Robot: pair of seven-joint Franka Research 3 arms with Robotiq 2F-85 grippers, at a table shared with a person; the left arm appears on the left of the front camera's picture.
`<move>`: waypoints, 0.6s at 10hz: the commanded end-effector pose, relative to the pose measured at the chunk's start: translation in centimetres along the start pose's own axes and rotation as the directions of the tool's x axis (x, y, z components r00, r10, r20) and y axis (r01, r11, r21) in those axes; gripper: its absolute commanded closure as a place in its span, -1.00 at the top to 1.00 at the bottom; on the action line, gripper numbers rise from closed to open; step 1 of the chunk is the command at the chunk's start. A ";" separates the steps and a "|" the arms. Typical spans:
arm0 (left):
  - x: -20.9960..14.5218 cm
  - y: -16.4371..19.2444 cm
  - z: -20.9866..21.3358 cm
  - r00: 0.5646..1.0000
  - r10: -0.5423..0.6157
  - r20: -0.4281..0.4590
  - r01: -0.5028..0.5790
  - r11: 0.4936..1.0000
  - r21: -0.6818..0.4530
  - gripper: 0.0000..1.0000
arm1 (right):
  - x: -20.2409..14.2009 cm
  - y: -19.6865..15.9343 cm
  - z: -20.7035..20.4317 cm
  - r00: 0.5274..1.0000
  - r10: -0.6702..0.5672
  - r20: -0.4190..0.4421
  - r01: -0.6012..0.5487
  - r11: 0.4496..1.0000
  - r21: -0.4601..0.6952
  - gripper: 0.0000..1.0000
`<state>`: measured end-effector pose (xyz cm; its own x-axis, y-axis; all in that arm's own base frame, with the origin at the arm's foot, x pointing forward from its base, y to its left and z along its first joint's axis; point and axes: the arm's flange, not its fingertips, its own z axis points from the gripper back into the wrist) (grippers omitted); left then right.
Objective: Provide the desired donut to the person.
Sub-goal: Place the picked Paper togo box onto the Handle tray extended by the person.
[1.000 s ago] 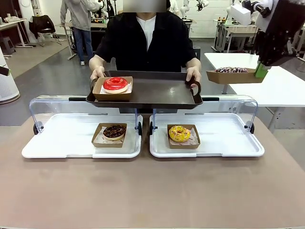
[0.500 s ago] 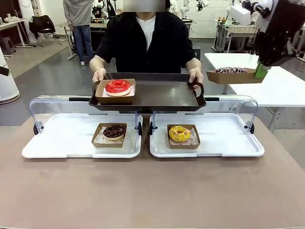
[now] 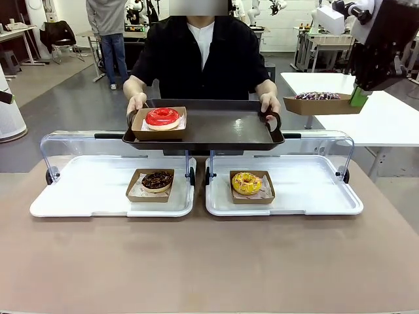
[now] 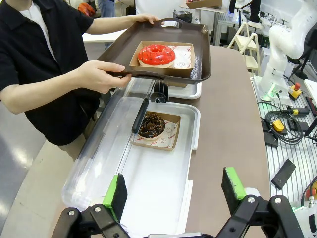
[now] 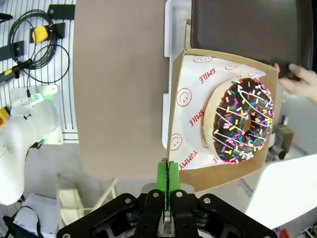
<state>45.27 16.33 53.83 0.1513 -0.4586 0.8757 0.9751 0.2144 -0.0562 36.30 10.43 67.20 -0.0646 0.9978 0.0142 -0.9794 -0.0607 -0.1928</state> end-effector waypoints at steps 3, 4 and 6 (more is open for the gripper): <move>0.1 0.0 0.1 1.000 0.000 0.004 0.000 1.000 0.007 1.00 | 2.0 -0.8 -0.6 1.000 -0.013 -0.012 0.013 1.000 -0.002 -0.97; 0.1 0.0 0.1 1.000 0.000 0.004 0.000 1.000 0.007 1.00 | 3.4 -1.9 -1.2 0.999 -0.037 0.012 0.037 0.999 -0.002 -0.97; 0.1 0.0 0.1 1.000 0.000 0.004 0.000 1.000 0.007 1.00 | 7.0 -3.5 -1.7 0.998 -0.060 0.030 0.060 0.998 -0.009 -0.97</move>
<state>45.28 16.31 53.85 0.1509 -0.4588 0.8756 0.9752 0.2141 -0.0559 38.57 15.67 65.62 -0.0370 0.9988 0.0312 -0.9822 -0.0306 -0.1854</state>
